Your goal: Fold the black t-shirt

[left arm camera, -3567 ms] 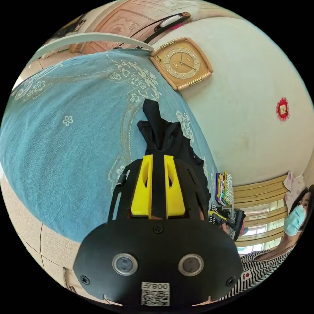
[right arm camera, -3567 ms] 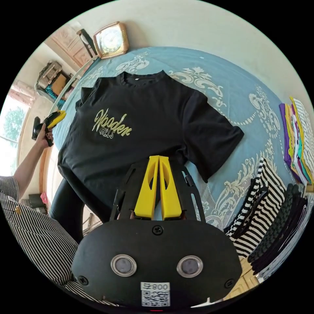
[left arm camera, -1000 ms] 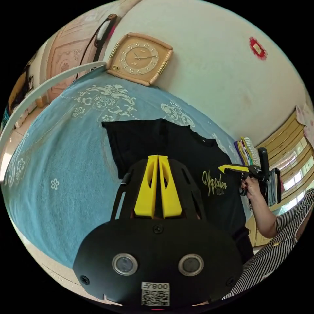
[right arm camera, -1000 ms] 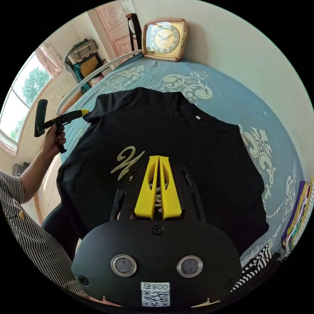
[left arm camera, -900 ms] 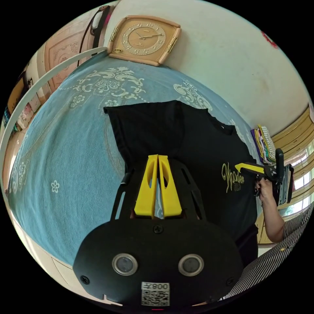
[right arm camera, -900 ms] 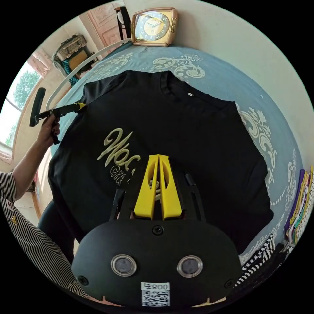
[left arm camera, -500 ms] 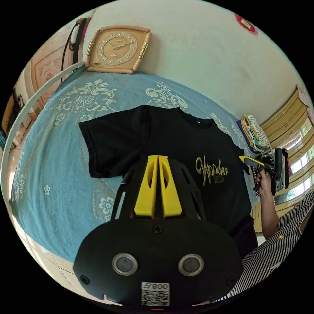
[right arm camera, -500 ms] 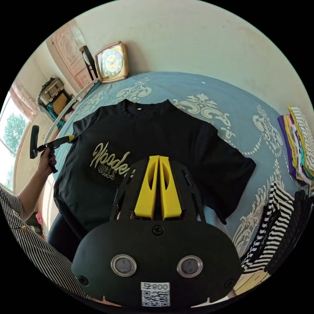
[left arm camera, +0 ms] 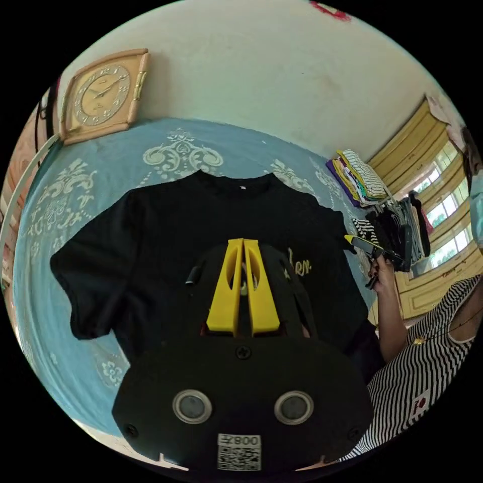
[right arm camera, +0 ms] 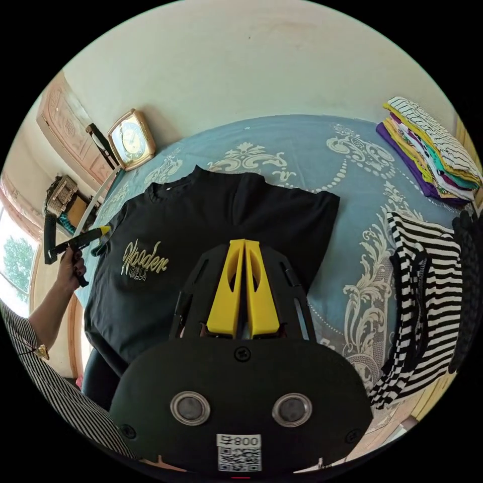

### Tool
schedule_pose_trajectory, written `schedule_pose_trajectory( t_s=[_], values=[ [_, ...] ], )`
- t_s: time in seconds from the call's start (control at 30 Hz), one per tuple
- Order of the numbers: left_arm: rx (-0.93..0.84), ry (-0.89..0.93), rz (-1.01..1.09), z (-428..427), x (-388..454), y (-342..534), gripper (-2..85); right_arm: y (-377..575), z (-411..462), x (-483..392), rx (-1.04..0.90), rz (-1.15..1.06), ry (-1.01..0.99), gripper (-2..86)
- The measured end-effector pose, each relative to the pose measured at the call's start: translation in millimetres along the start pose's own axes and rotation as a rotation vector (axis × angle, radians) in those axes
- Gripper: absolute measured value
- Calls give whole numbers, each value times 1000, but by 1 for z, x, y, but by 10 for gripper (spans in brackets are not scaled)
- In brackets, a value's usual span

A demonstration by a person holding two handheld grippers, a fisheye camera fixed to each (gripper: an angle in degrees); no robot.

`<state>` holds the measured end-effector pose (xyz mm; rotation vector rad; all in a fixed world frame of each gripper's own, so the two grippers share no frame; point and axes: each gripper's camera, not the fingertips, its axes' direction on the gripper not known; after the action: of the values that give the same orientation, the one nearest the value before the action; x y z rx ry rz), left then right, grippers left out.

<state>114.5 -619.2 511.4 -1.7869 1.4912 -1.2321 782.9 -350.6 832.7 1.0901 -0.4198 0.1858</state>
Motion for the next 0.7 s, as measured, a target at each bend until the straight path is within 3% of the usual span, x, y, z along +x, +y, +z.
schedule_pose_trajectory(
  t_s=[0.17, 0.33, 0.47, 0.7],
  values=[
    [-76, 274, 321, 110, 92, -96, 29, 2, -58, 26, 72, 98, 21, 16],
    [-210, 411, 567, 200, 177, -166, 78, 6, -108, 63, 45, 206, -5, 70],
    [-304, 395, 766, 256, 239, -205, 93, 7, -138, 79, -3, 242, -83, 76],
    [-438, 324, 919, 325, 292, -248, 90, 0, -160, 79, -98, 253, -174, 75]
  ],
)
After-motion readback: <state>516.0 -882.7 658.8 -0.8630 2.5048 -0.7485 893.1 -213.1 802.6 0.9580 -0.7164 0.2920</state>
